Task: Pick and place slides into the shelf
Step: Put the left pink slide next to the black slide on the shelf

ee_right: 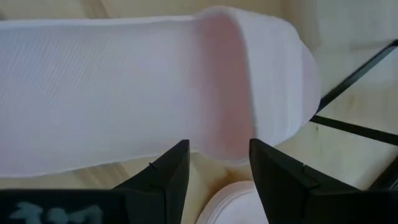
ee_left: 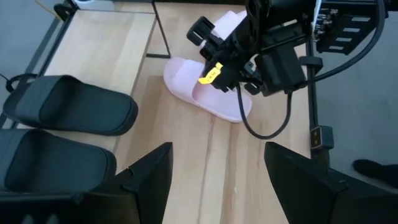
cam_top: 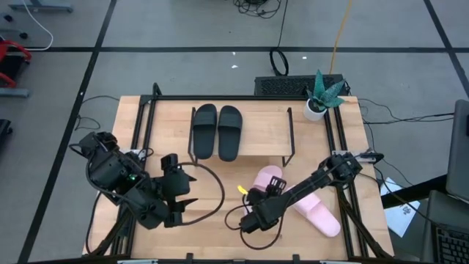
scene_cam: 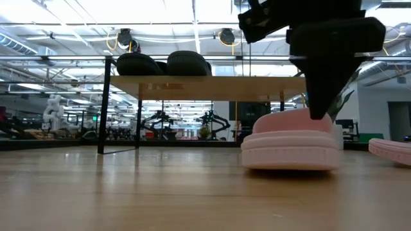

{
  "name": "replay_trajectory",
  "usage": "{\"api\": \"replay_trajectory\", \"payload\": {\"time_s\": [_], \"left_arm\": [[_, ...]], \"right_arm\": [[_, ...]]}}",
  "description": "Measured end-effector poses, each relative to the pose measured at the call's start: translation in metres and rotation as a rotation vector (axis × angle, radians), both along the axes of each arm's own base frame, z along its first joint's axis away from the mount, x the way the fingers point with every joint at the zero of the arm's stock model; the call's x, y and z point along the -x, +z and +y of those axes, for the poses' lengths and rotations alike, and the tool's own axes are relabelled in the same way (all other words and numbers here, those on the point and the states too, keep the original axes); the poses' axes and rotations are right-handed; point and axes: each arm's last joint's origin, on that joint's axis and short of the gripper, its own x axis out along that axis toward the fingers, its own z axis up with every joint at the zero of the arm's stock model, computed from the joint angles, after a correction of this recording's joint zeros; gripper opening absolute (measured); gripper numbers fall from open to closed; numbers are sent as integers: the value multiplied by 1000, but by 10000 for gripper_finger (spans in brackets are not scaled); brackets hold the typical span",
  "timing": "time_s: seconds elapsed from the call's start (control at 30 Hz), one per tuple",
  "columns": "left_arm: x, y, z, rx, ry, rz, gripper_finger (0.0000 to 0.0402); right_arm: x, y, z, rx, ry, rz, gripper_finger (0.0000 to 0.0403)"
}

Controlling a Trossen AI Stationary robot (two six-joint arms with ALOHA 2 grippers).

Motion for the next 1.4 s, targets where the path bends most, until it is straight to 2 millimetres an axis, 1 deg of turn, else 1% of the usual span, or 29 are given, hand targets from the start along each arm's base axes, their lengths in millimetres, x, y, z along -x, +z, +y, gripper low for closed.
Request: {"api": "replay_trajectory", "payload": {"time_s": [0.27, 0.43, 0.6, 0.7, 1.0, 1.2, 1.4], "left_arm": [[-3, 0, 4, 26, 6, 19, 253], [-3, 0, 4, 26, 5, 19, 253], [-3, 0, 4, 25, 4, 19, 253], [-3, 0, 4, 24, 2, 19, 253], [-3, 0, 4, 17, -6, 21, 253], [-3, -1, 4, 18, -17, 27, 253], [-3, -1, 3, 19, -20, 28, 253]], "right_arm": [[-4, 1, -11, 26, 20, 22, 160], [-2, 2, -13, 62, 30, 45, 160], [-4, 2, -17, 61, 28, 49, 160], [-6, -2, -20, 69, 33, 62, 160], [-2, -16, -33, 109, 16, 120, 160], [1, -23, -33, 106, 44, 133, 160], [-3, -25, -28, 77, 76, 89, 160]]}}
